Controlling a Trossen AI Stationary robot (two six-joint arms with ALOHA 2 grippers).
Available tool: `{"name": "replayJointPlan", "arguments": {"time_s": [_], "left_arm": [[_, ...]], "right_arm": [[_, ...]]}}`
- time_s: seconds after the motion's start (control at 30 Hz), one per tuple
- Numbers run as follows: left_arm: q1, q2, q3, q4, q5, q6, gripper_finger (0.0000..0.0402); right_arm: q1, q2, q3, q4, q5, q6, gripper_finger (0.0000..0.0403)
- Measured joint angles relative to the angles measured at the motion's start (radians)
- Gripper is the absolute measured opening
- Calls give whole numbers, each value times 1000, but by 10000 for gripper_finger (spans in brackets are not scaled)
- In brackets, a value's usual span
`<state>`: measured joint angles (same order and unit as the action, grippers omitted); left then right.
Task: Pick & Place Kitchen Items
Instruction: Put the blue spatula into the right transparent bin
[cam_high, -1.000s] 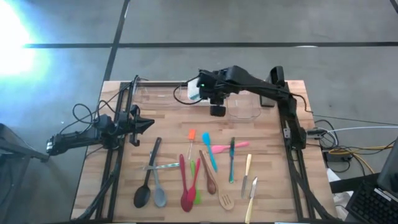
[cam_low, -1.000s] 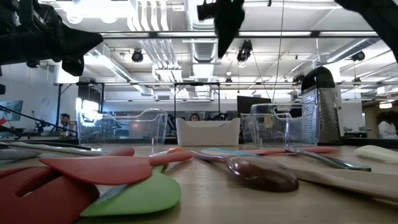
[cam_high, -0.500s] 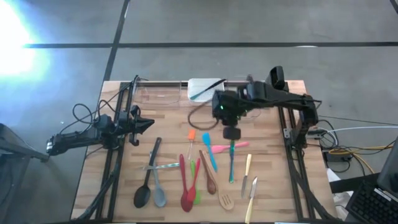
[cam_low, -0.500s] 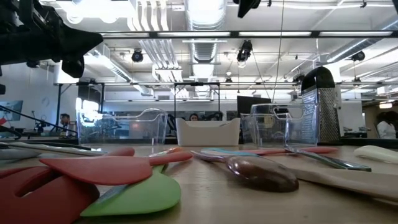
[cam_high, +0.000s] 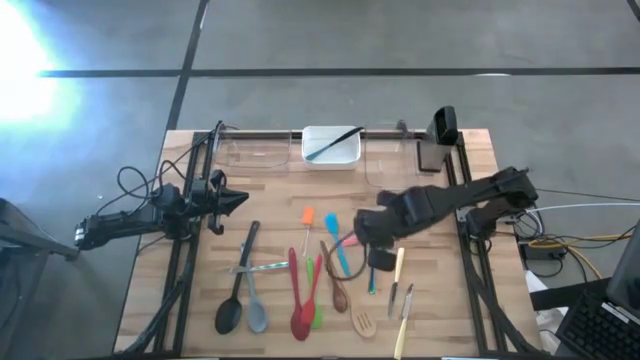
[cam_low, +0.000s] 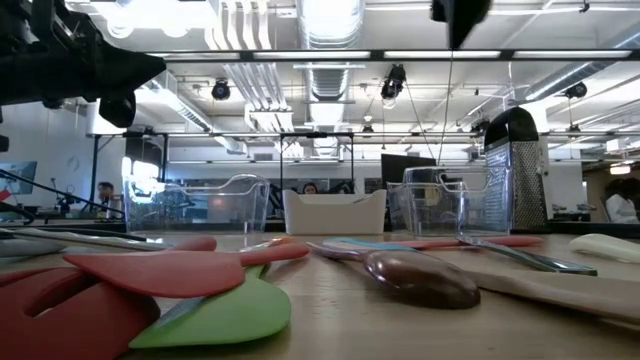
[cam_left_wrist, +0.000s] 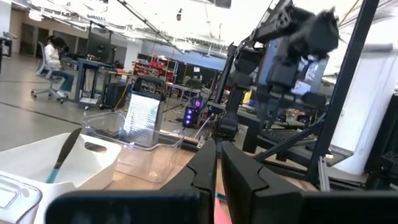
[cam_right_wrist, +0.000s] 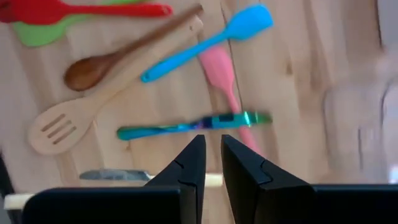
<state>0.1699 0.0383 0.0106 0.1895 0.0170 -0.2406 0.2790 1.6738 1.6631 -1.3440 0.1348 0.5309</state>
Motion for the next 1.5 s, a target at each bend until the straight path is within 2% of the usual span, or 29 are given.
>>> {"name": "replayJointPlan", "arguments": {"time_s": [0.27, 0.4, 0.47, 0.6, 0.73, 0.93, 1.13, 1.3, 1.5], "left_arm": [[0, 0, 0, -6, 0, 1, 26], [0, 0, 0, -6, 0, 1, 26], [0, 0, 0, -6, 0, 2, 26], [0, 0, 0, -5, 0, 2, 26], [0, 0, 0, -5, 0, 2, 26], [0, 0, 0, 4, 0, 3, 26], [0, 0, 0, 19, 0, 12, 26], [0, 0, 0, 18, 0, 21, 26], [0, 0, 0, 17, 0, 21, 26]], "right_arm": [[137, -70, -190, 36, 104, 351, 45], [199, -96, -272, 111, 180, 499, 43], [224, -97, -307, 183, 230, 522, 44], [225, -96, -363, 340, 312, 448, 51], [158, -87, -394, 439, 313, 342, 66], [27, -88, -411, 521, 265, 201, 100], [-103, -85, -428, 733, 135, 24, 134], [-170, -85, -430, 809, 128, -68, 163], [-209, -85, -437, 811, 126, -90, 207]]}}
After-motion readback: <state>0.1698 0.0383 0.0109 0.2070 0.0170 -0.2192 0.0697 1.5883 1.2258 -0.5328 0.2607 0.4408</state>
